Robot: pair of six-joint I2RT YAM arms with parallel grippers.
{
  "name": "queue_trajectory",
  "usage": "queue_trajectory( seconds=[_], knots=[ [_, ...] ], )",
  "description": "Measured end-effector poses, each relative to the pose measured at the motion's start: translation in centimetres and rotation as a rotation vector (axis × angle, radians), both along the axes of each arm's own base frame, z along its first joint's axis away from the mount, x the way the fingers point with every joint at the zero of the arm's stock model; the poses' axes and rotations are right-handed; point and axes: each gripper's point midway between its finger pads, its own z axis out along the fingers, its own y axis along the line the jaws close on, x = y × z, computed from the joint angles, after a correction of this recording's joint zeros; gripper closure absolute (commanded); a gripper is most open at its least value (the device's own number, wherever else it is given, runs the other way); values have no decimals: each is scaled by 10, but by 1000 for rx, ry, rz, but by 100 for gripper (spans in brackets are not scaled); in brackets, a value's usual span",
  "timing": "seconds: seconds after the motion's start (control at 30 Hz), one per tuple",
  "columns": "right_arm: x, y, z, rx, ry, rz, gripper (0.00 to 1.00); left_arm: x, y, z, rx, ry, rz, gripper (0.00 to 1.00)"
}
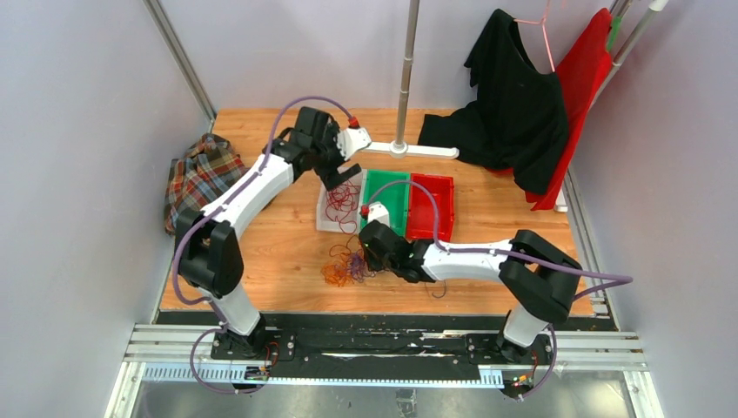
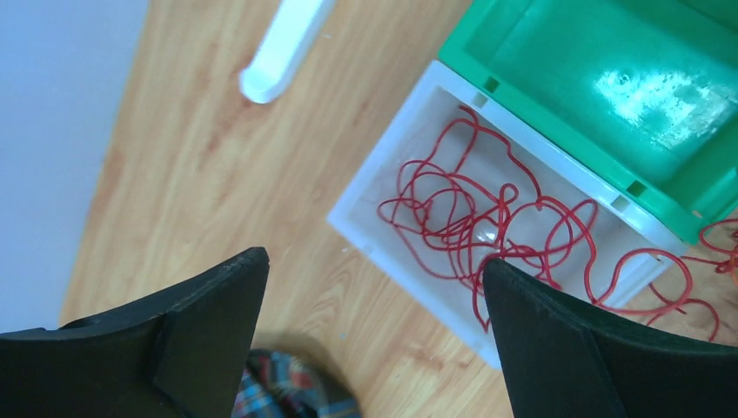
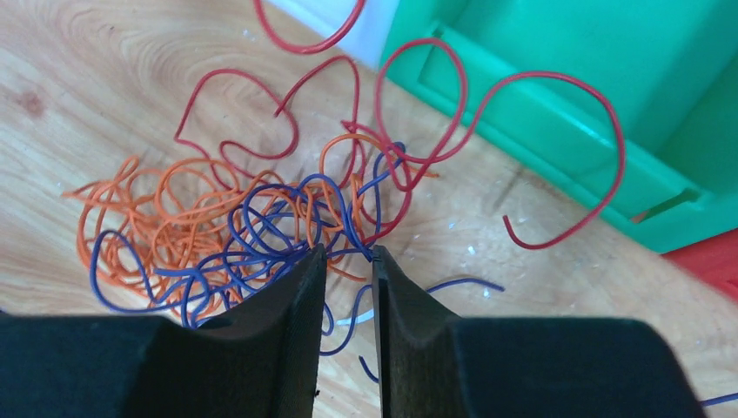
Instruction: Untangle the cables
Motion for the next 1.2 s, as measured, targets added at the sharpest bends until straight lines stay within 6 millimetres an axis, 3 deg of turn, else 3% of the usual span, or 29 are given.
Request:
queue_trajectory(
  seconds=[0.13, 0.33, 0.5, 0.63, 0.73, 0.87, 1.0, 1.1, 1.2],
  knots=[
    [-18, 3, -1, 5, 0, 31, 77, -7, 9, 46, -6, -24, 25, 2],
    [-60, -34, -6, -8, 28, 48, 77, -47, 35, 71, 16, 55, 45, 2],
    [-62, -46, 26, 58, -11, 27, 60, -75, 48, 93, 16, 66, 63, 2],
    [-51, -44, 57, 91, -77, 27, 54, -90, 51, 107, -10, 46, 64, 2],
    [-25, -32, 79, 104, -121, 12, 53, -106, 47, 88, -23, 102, 18, 2],
    [9, -13, 84, 121, -164, -8, 56, -124, 40, 27, -9, 267, -50, 2],
    [22, 8, 49, 84, -144, 15, 61, -134, 35, -25, 16, 372, -107, 2],
    [20, 14, 17, 47, -100, 38, 63, -134, 31, -39, 15, 366, -136, 2],
    [14, 8, -5, 33, -72, 39, 65, -124, 19, -43, 8, 300, -174, 2]
  ],
)
